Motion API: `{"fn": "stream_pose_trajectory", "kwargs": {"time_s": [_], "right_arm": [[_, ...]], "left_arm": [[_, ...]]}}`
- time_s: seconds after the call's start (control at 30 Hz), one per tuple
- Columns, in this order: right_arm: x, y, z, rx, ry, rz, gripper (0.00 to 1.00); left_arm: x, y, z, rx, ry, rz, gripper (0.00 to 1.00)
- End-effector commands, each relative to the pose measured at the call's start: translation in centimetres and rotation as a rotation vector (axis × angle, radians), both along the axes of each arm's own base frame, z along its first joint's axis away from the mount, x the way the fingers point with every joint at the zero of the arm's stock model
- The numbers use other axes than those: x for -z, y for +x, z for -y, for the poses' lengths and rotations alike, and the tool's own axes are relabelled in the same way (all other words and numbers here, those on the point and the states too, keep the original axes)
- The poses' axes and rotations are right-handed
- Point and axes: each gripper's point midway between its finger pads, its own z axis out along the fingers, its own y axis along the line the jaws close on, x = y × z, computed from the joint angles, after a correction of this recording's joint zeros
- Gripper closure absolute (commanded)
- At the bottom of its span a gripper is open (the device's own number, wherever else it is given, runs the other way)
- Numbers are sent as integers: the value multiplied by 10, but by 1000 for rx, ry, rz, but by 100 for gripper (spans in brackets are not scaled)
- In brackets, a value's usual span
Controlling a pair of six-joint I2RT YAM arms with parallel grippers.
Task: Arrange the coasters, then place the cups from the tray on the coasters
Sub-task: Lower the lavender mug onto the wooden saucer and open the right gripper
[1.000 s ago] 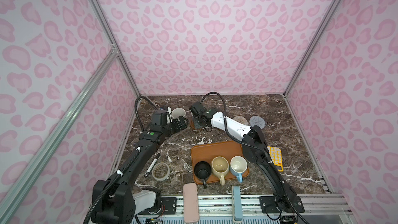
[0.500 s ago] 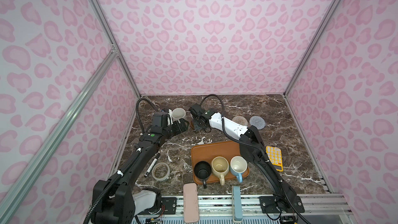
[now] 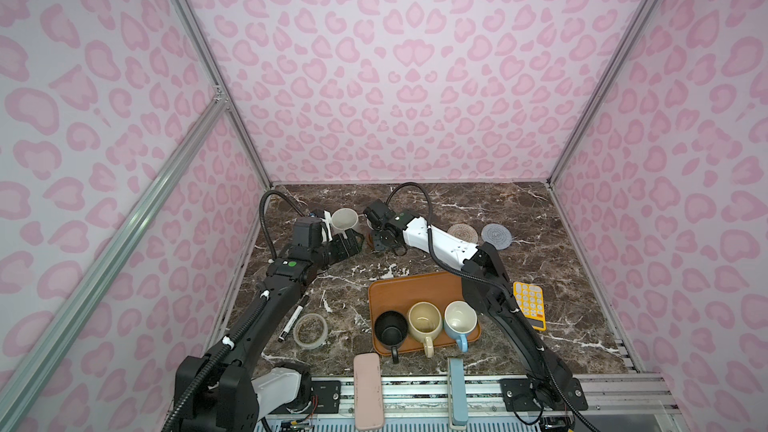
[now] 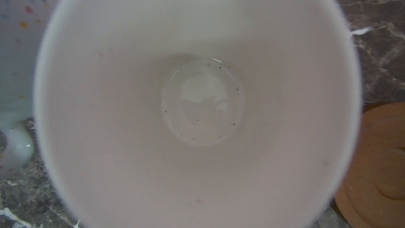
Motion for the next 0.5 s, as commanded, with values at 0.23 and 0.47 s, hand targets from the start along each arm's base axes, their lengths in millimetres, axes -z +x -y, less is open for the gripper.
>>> {"fn": "stream_pose_trajectory", "kwargs": {"time_s": [0.23, 0.47], "right_arm": [[-11, -7, 1, -4, 9, 4, 65], [-53, -18, 9, -13, 94, 77, 59]], "left_arm": [[-8, -13, -1, 2, -6, 8, 4], [-22, -39, -3, 12, 23, 14, 4]]}}
